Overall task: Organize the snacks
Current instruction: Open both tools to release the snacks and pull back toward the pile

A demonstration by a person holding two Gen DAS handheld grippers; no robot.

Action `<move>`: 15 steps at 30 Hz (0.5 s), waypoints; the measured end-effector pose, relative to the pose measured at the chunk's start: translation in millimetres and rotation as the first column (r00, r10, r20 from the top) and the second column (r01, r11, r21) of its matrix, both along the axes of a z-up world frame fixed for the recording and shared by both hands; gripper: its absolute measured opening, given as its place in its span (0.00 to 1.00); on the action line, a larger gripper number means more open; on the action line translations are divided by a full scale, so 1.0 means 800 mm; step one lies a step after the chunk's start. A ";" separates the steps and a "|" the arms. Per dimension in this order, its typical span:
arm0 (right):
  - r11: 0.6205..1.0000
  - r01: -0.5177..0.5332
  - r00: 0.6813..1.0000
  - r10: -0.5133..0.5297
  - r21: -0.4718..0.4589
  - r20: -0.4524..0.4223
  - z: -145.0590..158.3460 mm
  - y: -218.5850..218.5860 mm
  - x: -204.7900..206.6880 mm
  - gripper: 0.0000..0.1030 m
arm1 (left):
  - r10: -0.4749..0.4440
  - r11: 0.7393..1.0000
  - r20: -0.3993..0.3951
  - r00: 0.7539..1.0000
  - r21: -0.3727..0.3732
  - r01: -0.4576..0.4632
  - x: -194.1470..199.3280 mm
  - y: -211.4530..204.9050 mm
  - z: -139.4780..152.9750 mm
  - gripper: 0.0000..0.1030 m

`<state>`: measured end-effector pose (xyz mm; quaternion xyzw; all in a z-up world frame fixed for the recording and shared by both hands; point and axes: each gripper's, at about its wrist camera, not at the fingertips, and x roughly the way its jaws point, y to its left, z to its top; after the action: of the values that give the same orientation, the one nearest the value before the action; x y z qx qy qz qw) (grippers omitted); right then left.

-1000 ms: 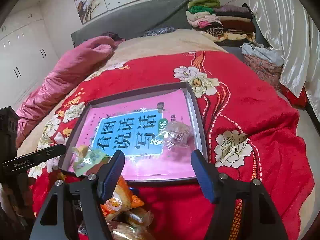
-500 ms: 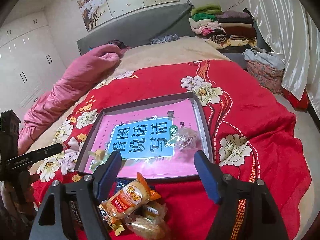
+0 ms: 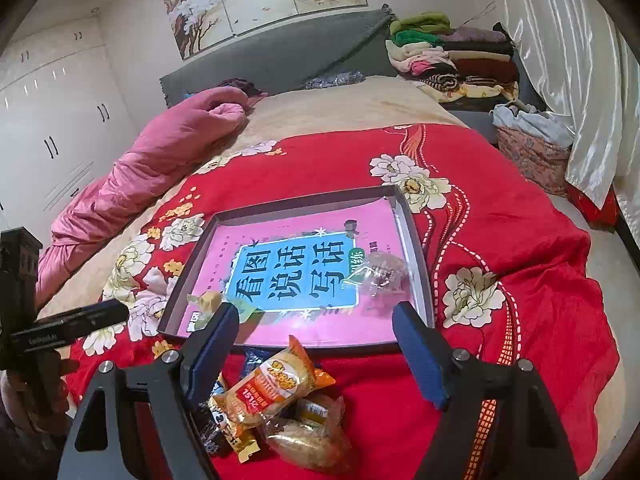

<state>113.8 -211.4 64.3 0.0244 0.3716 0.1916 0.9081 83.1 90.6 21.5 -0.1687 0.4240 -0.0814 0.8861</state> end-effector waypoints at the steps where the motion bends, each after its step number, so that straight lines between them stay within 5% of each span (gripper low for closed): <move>1: 1.000 -0.002 1.000 0.002 -0.001 0.001 0.000 0.001 -0.002 0.77 | -0.006 1.000 -0.006 1.000 -0.003 0.006 -0.003 -0.001 -0.002 0.76; 15: 0.999 -0.037 0.999 0.036 -0.034 -0.029 -0.014 0.009 -0.024 0.79 | 0.016 1.000 -0.101 0.995 0.010 -0.015 -0.025 -0.014 -0.026 0.76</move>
<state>94.3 -204.0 53.3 0.0048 0.3882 0.2014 0.8993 63.0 79.1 0.5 -0.1715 0.4675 -0.0641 0.8648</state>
